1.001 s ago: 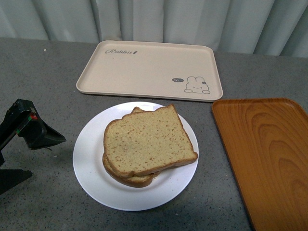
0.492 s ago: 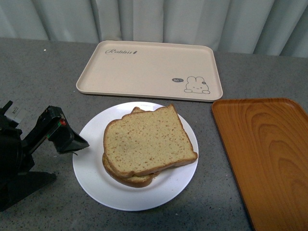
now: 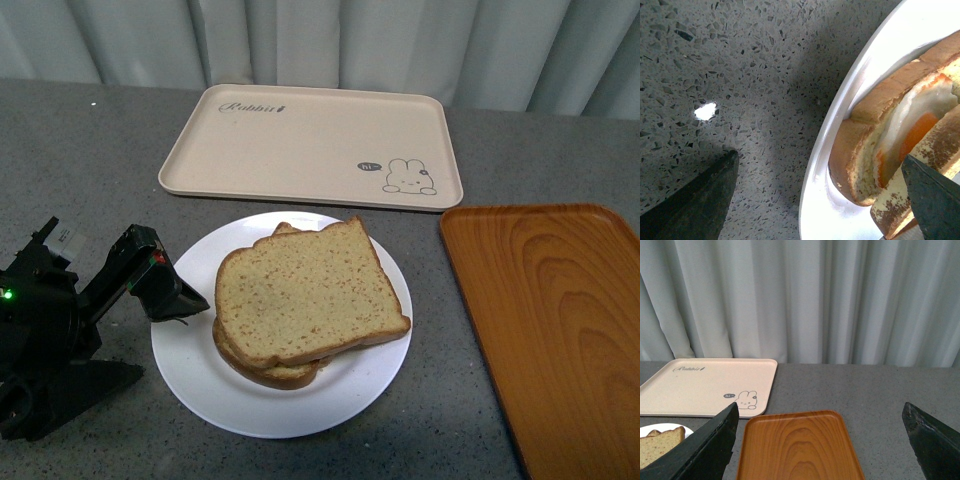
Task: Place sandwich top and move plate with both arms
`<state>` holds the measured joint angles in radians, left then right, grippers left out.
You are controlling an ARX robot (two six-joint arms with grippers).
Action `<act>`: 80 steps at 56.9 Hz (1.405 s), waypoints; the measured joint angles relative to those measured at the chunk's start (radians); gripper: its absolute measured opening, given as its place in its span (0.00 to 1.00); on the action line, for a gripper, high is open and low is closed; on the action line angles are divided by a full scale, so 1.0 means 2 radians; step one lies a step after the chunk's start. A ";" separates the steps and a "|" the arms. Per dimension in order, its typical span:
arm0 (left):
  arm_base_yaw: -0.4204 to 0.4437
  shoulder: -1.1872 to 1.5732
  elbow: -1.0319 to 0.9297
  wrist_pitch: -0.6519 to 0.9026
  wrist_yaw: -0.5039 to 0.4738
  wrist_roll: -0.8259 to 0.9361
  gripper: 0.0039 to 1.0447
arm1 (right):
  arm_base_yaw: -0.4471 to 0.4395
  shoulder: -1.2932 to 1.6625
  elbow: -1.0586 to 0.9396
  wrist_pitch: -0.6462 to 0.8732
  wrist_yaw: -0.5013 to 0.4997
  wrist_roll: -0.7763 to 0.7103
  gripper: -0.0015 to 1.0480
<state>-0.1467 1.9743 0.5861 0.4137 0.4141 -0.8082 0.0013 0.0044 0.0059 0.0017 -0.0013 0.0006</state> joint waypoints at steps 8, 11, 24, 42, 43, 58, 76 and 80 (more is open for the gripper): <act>0.000 0.014 0.006 0.004 0.009 -0.009 0.69 | 0.000 0.000 0.000 0.000 0.000 0.000 0.91; 0.000 0.017 0.006 0.007 0.013 -0.013 0.62 | 0.000 0.000 0.000 0.000 0.000 0.000 0.91; -0.006 0.027 0.009 0.027 0.031 -0.031 0.30 | 0.000 0.000 0.000 0.000 0.000 0.000 0.91; -0.007 0.035 0.002 0.074 0.066 -0.040 0.04 | 0.000 0.000 0.000 0.000 0.000 0.000 0.91; -0.007 0.035 0.002 0.076 0.066 -0.041 0.04 | 0.000 0.000 0.000 0.000 0.000 0.000 0.91; -0.006 0.036 -0.045 0.227 0.127 -0.120 0.04 | 0.000 0.000 0.000 0.000 0.000 0.000 0.91; -0.002 0.024 -0.064 0.389 0.181 -0.239 0.04 | 0.000 0.000 0.000 0.000 0.000 0.000 0.91; -0.002 0.027 -0.040 0.378 0.159 -0.255 0.04 | 0.000 0.000 0.000 0.000 0.000 0.000 0.91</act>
<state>-0.1497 2.0285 0.5053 1.1702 0.7326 -1.3182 0.0013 0.0040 0.0059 0.0017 -0.0013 0.0006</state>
